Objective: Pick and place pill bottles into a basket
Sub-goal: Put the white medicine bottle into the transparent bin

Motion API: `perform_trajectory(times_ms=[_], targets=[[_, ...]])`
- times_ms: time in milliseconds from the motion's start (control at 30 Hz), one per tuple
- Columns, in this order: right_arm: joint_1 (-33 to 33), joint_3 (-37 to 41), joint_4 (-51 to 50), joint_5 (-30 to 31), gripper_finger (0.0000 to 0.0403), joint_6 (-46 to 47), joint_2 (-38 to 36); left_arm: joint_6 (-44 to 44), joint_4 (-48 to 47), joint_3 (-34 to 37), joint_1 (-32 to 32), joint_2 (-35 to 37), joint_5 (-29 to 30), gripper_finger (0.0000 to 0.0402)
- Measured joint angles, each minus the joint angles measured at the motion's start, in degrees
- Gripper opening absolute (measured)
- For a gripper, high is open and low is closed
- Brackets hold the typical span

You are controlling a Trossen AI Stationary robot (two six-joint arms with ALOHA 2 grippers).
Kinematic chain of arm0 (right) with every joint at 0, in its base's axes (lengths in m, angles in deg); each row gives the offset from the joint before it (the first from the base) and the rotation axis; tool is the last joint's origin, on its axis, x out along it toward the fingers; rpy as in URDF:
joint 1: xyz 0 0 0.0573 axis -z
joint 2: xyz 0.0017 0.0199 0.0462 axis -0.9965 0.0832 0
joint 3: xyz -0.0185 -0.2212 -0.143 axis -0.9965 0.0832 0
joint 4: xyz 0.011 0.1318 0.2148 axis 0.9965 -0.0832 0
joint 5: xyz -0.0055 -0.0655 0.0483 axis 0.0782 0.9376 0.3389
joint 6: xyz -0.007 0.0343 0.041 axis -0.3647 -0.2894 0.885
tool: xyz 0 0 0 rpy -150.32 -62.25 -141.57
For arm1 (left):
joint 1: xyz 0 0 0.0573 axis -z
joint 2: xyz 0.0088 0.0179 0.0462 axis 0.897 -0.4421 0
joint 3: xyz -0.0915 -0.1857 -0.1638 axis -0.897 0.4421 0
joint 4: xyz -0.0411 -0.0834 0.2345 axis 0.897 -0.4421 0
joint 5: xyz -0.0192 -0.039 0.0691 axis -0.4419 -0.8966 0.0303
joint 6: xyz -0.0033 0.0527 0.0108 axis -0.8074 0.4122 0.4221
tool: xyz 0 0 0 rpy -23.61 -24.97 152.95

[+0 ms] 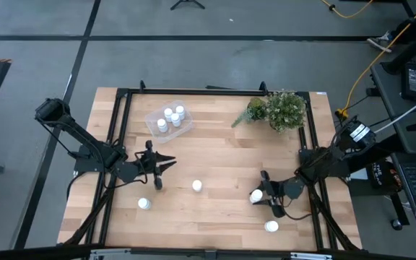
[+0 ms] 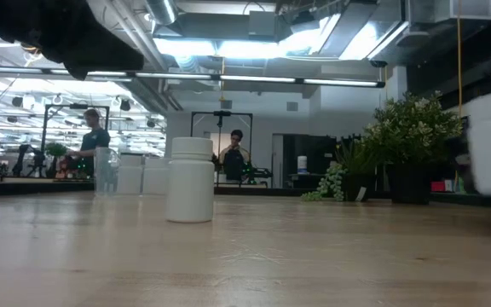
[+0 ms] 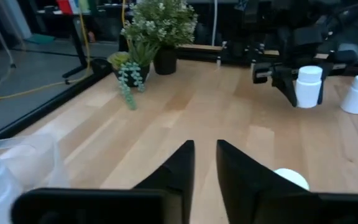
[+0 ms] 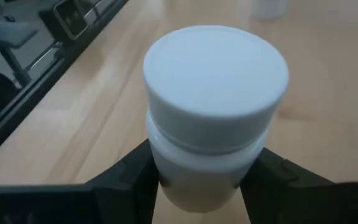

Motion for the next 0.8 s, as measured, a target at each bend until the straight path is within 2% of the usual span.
perform_trajectory(times_ms=[200, 467, 600, 800], targets=[[5.64, 0.0, -0.32, -4.43, 0.0171, -4.8, -4.47, 2.13, 1.15, 0.0, 0.0, 0.0, 1.25, 0.0124], [12.59, -0.37, -5.48, -9.36, 0.0171, -8.03, -9.42, 10.54, 6.33, 0.0, 0.0, 0.0, 1.37, 0.0195], [16.35, -3.03, -10.62, -12.5, 0.0171, -11.17, -10.87, 11.81, 6.17, 0.0, 0.0, 0.0, 1.36, 0.021], [22.42, -11.04, -25.92, -18.14, 0.017, -19.36, -13.22, 9.16, 5.89, 0.0, 0.02, 0.0, 0.35, 0.0212]])
